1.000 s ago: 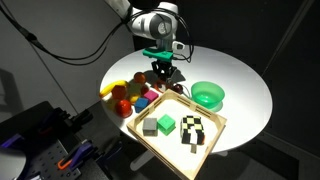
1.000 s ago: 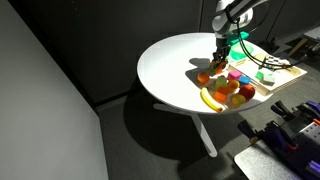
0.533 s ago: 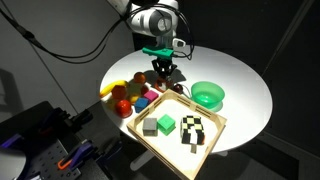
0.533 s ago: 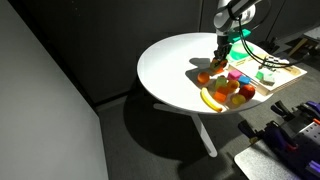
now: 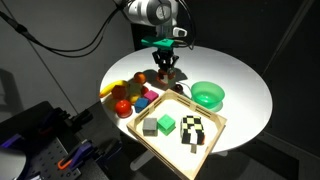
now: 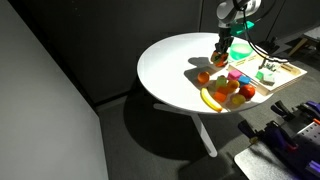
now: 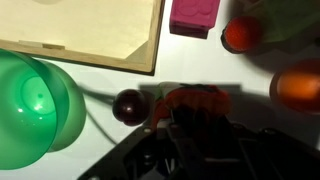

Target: Put the orange pushy cube in the crate

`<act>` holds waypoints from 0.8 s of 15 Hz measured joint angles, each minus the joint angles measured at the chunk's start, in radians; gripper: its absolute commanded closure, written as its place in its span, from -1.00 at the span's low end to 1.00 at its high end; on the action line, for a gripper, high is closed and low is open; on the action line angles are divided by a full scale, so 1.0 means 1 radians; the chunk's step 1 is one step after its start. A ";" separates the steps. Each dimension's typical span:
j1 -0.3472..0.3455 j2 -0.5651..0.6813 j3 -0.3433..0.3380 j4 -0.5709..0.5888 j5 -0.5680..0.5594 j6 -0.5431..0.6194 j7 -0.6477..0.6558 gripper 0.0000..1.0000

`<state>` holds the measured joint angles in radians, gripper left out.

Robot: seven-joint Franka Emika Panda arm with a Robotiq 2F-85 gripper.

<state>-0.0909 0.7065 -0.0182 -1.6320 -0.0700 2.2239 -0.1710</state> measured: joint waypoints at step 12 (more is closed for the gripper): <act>-0.048 -0.139 -0.011 -0.135 0.014 0.005 0.000 0.83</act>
<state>-0.1387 0.5676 -0.0297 -1.7666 -0.0560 2.2290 -0.1710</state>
